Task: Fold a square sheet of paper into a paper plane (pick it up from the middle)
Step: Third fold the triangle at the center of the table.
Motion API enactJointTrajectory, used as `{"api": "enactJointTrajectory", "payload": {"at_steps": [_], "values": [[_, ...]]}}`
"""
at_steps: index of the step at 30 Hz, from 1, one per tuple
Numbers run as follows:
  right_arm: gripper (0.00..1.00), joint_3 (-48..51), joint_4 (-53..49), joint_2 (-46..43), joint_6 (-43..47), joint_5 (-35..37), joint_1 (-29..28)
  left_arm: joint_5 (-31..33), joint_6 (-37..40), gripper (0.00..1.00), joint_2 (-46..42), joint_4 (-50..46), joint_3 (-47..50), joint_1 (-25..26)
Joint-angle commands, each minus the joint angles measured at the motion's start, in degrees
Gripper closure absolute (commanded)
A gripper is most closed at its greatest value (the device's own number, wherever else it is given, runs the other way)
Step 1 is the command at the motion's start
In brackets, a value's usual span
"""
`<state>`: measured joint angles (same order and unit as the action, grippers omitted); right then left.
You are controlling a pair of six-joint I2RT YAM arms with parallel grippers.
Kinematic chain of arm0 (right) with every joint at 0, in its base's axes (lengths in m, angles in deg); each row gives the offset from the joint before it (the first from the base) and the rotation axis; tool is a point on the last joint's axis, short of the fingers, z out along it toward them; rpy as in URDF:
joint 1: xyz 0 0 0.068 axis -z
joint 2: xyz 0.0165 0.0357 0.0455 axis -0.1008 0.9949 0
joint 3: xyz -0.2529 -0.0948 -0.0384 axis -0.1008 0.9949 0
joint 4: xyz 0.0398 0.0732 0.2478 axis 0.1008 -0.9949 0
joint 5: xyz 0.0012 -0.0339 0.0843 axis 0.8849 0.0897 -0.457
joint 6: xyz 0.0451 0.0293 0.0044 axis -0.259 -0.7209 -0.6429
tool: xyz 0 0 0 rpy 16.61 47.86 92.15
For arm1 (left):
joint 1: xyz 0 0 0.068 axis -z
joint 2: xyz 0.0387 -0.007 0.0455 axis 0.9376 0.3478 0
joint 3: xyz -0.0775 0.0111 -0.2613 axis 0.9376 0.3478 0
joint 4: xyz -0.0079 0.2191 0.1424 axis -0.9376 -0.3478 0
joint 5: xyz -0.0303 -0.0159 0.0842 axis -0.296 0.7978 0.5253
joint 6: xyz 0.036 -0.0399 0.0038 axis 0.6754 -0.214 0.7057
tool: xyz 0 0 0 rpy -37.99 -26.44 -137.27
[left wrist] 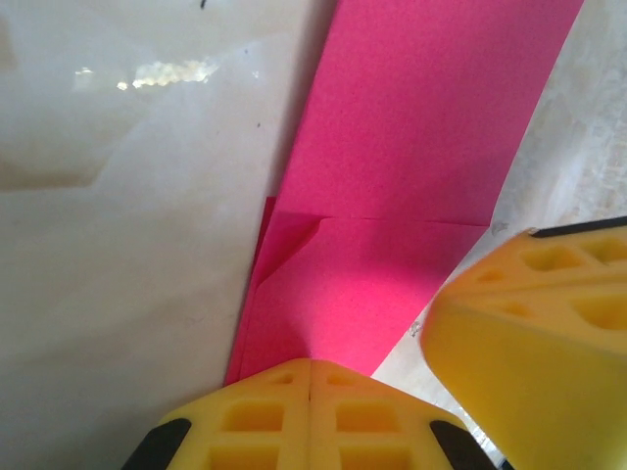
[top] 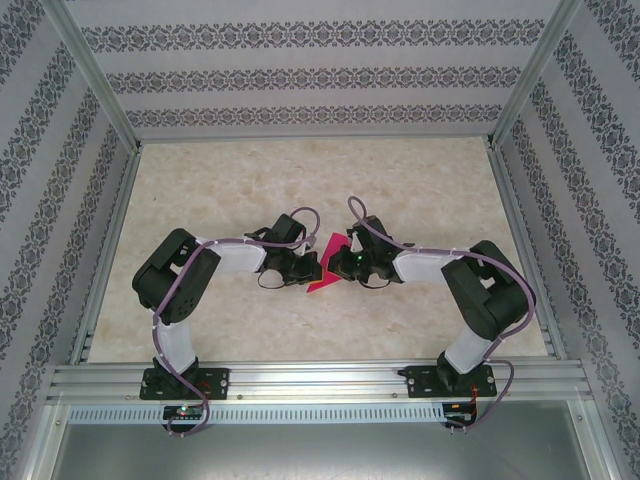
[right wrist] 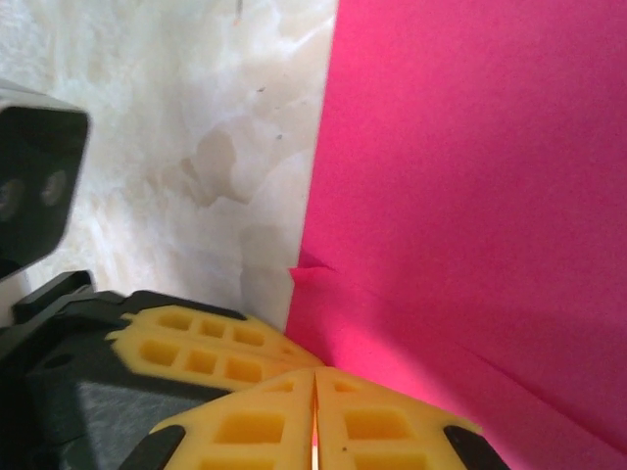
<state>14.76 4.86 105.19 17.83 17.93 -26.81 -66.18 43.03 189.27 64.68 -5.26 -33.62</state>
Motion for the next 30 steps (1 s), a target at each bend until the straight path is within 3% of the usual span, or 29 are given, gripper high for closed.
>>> {"api": "enactJointTrajectory", "payload": {"at_steps": [1,7,24,30], "values": [[0.90,0.54,1.30,2.02,-1.26,3.59,0.25,5.39,1.69,0.95,1.71,-5.28,2.08,0.36],[0.91,1.86,0.86,4.01,0.30,6.00,2.02,7.12,2.30,0.96,1.74,-7.31,1.73,0.45],[0.85,7.32,5.62,-1.50,5.92,0.78,12.92,5.40,2.68,0.97,1.57,-6.45,2.76,1.31],[0.79,6.73,2.66,-8.60,6.10,-0.26,13.79,4.78,2.88,0.93,-0.35,-8.92,-1.05,3.19]]}}
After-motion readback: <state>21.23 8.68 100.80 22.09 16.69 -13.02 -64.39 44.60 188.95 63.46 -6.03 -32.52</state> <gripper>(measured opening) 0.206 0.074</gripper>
